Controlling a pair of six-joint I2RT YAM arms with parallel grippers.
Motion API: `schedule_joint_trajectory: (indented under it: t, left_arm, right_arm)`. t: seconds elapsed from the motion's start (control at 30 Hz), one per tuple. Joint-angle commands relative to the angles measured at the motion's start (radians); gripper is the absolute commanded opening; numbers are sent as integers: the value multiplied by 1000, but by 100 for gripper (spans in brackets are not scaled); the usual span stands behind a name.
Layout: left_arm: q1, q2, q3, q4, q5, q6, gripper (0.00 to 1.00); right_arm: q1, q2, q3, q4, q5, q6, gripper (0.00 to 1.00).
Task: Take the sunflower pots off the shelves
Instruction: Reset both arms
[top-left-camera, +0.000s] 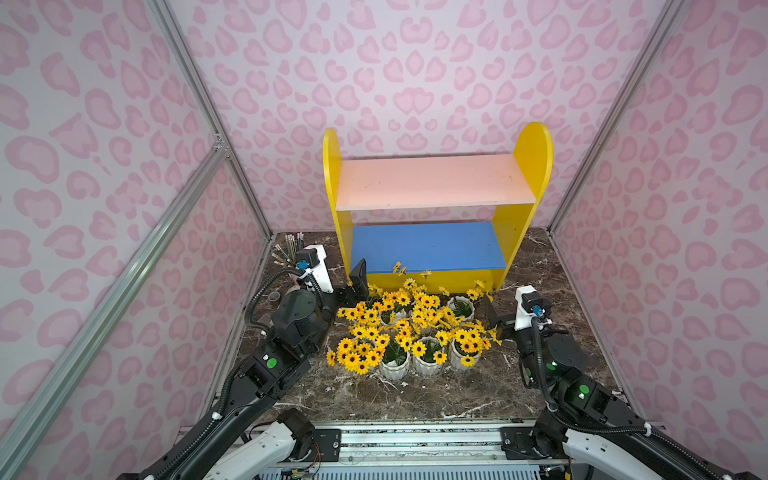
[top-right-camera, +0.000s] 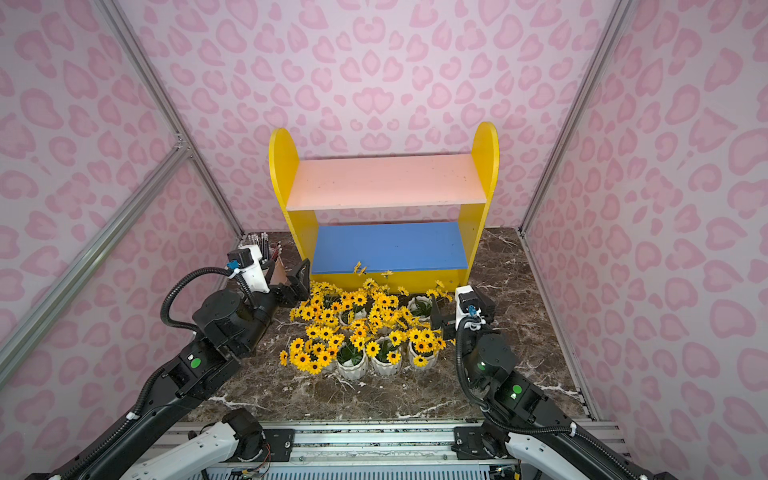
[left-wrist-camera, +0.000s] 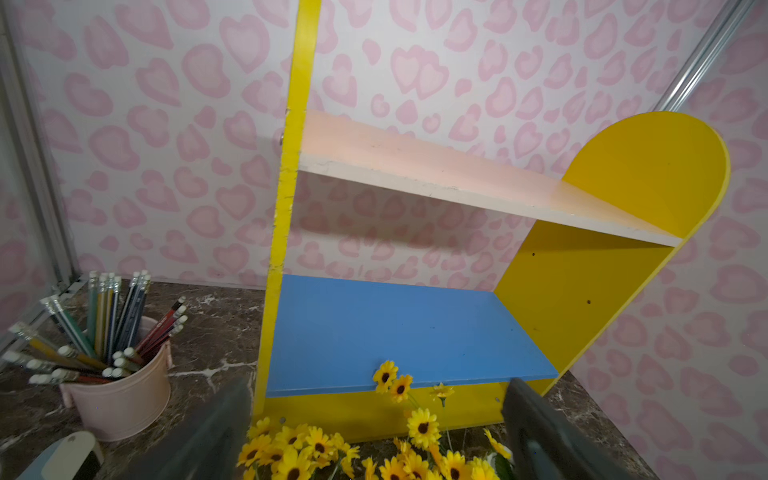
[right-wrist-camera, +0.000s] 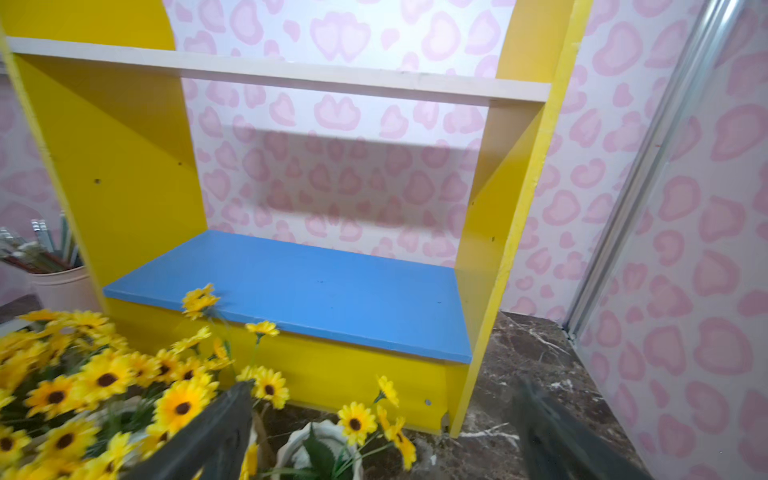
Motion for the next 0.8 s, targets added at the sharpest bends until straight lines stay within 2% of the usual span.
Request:
schedule_joint_trajectory:
  t: [0.0,0.1,0.17,0.23,0.3,0.37,0.43,0.6,0.7,0.77]
  left_arm:
    - [14,-51,-88,160,-102,58,97]
    - [106,-77,-184,291,-63,93,97]
    - [232,-63,-242,357,25,89,97]
    - [352,-47,-315,471,55,61,97]
    - [424,-28,-411,627,84,80,97]
    - [453,12,-451,671,22,105,97]
    - [459,55,-483,714,-28,151,97]
    - [462,222,-594,967,-104,204,97]
    - [469,350,-670,1225,-82,246,97]
    - [479,443,-647,1250,-46,262,97]
  right_arm:
    - [-212,59,34,70,-257,82,99]
    - [-462,138,42,59,-457,210,99]
    - [-605,180,21,91,-570,264,99]
    - [-685,206,-18,142,-631,264,99]
    - [-717,220,-65,206,-650,257,99]
    - [-725,239,-118,282,-659,261,100]
    - [-726,263,-153,323,-670,260,99]
    - [-728,359,-203,391,-693,255,99]
    - [-733,411,-186,385,-717,264,99]
    - [-745,438,-184,394,-735,270,99]
